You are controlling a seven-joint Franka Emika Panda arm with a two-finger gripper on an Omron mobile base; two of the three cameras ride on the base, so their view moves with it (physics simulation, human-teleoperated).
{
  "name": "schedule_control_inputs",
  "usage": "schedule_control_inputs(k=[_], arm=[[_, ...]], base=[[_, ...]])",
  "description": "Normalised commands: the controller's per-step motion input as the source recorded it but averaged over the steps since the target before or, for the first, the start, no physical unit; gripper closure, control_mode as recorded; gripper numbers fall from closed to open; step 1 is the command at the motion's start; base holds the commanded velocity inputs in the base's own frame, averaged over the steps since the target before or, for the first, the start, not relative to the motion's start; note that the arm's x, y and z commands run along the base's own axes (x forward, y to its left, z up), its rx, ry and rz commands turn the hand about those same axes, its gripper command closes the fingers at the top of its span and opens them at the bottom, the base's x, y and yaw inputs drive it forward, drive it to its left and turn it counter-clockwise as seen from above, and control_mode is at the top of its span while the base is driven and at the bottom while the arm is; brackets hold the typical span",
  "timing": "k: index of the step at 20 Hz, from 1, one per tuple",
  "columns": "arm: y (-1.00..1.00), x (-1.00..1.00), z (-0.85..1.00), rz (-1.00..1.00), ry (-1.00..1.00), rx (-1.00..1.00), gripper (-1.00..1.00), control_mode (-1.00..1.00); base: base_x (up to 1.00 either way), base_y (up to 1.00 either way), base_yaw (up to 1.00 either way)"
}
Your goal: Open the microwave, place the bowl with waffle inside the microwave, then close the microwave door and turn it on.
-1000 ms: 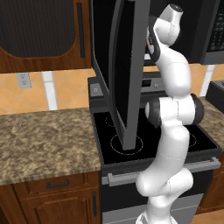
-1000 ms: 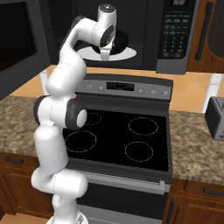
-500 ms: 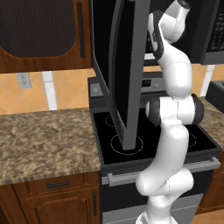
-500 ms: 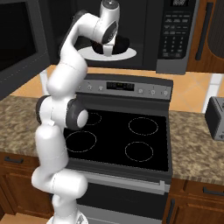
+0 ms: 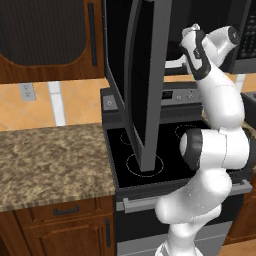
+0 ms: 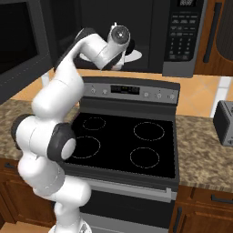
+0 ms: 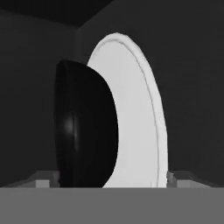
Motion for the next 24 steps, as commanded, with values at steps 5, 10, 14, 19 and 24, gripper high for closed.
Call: schedule_control_inputs(k=[5, 10, 14, 19, 24], arm=[[-0.37, -1.00, 0.41, 0.00, -0.55, 0.15, -1.00, -1.00], [-0.26, -1.00, -0.06, -0.04, -0.36, -0.08, -1.00, -1.00], [-0.41, -0.98, -0.40, -0.01, -0.04, -0.26, -1.00, -1.00], [-0.23, -0.76, -0.23, 0.00, 0.07, -0.41, -1.00, -1.00], [-0.05, -0.58, -0.08, 0.00, 0.19, -0.46, -1.00, -1.00]], base=[[0.00, 0.00, 0.00], [0.00, 0.00, 0.00], [0.00, 0.00, 0.00], [0.00, 0.00, 0.00], [0.00, 0.00, 0.00]])
